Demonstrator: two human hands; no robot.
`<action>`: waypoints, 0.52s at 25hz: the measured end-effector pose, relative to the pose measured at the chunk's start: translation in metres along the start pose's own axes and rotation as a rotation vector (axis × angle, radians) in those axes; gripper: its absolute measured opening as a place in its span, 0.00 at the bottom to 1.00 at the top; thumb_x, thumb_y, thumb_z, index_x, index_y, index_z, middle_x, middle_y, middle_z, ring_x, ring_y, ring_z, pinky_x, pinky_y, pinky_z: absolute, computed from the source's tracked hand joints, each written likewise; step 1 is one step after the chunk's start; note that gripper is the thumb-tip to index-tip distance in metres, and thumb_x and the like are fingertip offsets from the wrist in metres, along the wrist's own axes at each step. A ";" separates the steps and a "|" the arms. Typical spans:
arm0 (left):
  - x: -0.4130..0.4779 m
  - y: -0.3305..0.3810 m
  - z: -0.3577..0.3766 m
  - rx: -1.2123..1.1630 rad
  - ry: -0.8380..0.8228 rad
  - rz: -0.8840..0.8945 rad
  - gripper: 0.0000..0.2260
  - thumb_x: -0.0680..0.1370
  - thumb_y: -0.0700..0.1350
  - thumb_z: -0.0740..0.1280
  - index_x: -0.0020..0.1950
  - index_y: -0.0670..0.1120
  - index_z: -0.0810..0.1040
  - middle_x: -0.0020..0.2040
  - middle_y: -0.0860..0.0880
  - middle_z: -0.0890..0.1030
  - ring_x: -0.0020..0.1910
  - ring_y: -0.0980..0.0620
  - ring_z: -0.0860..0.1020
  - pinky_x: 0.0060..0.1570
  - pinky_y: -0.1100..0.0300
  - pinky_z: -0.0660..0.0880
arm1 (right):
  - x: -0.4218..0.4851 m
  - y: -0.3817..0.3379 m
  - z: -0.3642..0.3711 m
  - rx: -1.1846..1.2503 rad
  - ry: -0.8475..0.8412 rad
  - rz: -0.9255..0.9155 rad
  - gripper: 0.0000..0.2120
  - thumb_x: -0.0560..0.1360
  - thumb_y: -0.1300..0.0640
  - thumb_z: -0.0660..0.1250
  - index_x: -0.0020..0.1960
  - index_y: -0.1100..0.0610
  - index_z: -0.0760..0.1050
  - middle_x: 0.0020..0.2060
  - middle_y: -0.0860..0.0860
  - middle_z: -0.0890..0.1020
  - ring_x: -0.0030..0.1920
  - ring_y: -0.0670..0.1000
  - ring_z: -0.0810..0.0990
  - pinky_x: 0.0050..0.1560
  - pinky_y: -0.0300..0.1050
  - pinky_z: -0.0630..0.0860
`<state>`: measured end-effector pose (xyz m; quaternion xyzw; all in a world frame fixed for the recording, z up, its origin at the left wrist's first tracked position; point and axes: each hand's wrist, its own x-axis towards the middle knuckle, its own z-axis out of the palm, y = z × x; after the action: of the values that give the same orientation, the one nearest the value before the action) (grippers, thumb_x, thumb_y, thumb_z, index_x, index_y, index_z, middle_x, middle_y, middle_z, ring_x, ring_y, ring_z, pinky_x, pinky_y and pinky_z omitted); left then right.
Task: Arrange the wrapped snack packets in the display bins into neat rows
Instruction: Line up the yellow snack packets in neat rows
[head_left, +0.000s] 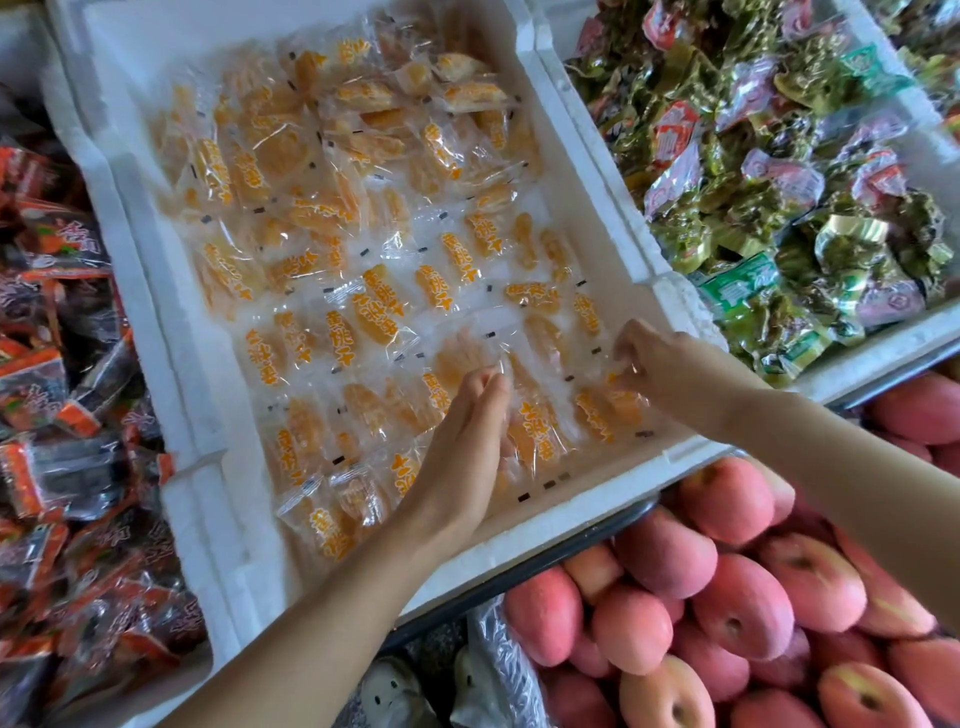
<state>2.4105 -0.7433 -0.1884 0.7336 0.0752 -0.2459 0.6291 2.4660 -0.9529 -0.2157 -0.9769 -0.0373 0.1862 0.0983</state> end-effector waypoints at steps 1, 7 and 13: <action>0.000 -0.002 0.001 0.008 0.000 0.000 0.09 0.83 0.56 0.49 0.44 0.64 0.64 0.50 0.54 0.74 0.47 0.49 0.73 0.47 0.62 0.71 | -0.001 -0.002 0.005 -0.079 0.022 -0.028 0.16 0.78 0.60 0.62 0.64 0.56 0.65 0.53 0.53 0.76 0.49 0.56 0.77 0.42 0.47 0.73; 0.007 -0.006 0.001 0.071 -0.028 0.006 0.07 0.83 0.54 0.50 0.53 0.58 0.67 0.55 0.43 0.74 0.44 0.52 0.73 0.55 0.53 0.73 | -0.010 0.000 0.017 -0.394 0.047 -0.159 0.18 0.79 0.61 0.54 0.69 0.55 0.65 0.61 0.52 0.69 0.60 0.53 0.71 0.48 0.42 0.71; 0.012 -0.009 0.000 0.112 -0.010 0.019 0.13 0.80 0.51 0.61 0.64 0.54 0.67 0.49 0.52 0.75 0.45 0.60 0.75 0.44 0.72 0.71 | -0.006 -0.010 0.022 -0.406 -0.025 -0.059 0.18 0.79 0.56 0.58 0.68 0.60 0.62 0.57 0.53 0.72 0.53 0.55 0.77 0.45 0.44 0.73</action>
<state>2.4173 -0.7438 -0.2022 0.7671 0.0511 -0.2473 0.5898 2.4520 -0.9401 -0.2318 -0.9727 -0.1041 0.1843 -0.0957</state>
